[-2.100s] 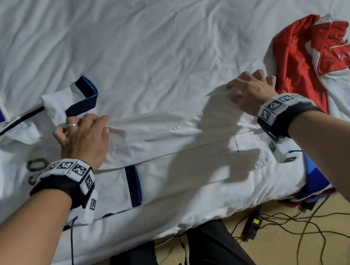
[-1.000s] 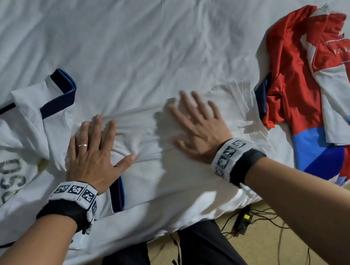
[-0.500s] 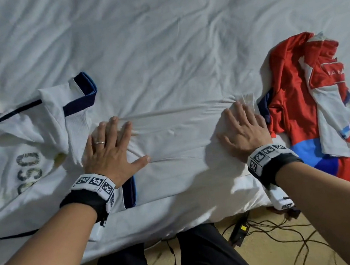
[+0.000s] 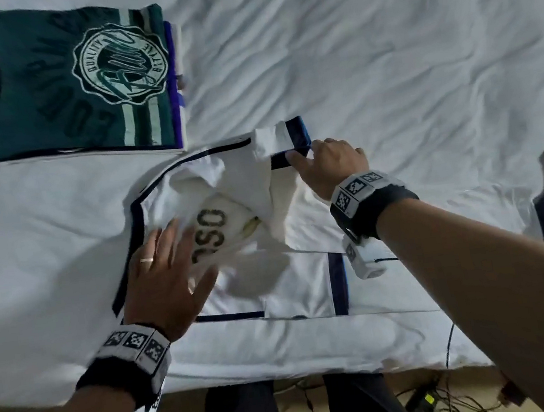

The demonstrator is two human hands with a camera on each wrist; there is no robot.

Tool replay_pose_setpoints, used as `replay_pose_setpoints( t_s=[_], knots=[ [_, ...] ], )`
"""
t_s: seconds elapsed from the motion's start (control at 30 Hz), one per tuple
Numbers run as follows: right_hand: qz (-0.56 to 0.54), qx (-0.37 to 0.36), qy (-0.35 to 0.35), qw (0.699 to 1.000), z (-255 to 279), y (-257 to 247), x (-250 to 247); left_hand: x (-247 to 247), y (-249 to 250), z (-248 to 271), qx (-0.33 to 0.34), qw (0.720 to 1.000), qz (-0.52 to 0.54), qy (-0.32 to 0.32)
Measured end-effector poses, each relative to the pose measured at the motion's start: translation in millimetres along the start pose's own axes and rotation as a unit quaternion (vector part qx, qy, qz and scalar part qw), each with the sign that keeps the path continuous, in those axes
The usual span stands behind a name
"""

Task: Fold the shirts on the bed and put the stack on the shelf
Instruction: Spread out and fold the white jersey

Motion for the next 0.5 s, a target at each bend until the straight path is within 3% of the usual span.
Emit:
replay_pose_setpoints(
  t_s=[0.1, 0.23, 0.4, 0.5],
  knots=[
    [-0.042, 0.082, -0.011, 0.996, -20.2, -19.1, 6.7, 23.0, -40.2, 21.9, 0.003, 0.999, -0.019, -0.046],
    [-0.127, 0.132, 0.002, 0.983, -36.7, -18.9, 22.4, 46.9, -64.3, 28.7, 0.004, 0.997, -0.013, -0.081],
    [-0.189, 0.090, 0.053, 0.976, -21.7, -29.7, 1.5, 57.4, -66.6, 23.1, 0.003, 0.995, -0.025, -0.101],
    [-0.225, 0.001, 0.117, 0.967, 13.2, -61.9, -25.1, 56.4, -65.9, 24.2, 0.002, 0.996, -0.020, -0.092]
  ],
)
Point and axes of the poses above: each hand's wrist, its own z-axis away from the middle knuckle, its own x-axis out of the palm, y = z × x, the point moved 9 cm from there along -z, towards the middle knuckle, and after that the axes turned 12 degrees about -y, right-handed, at the moved point
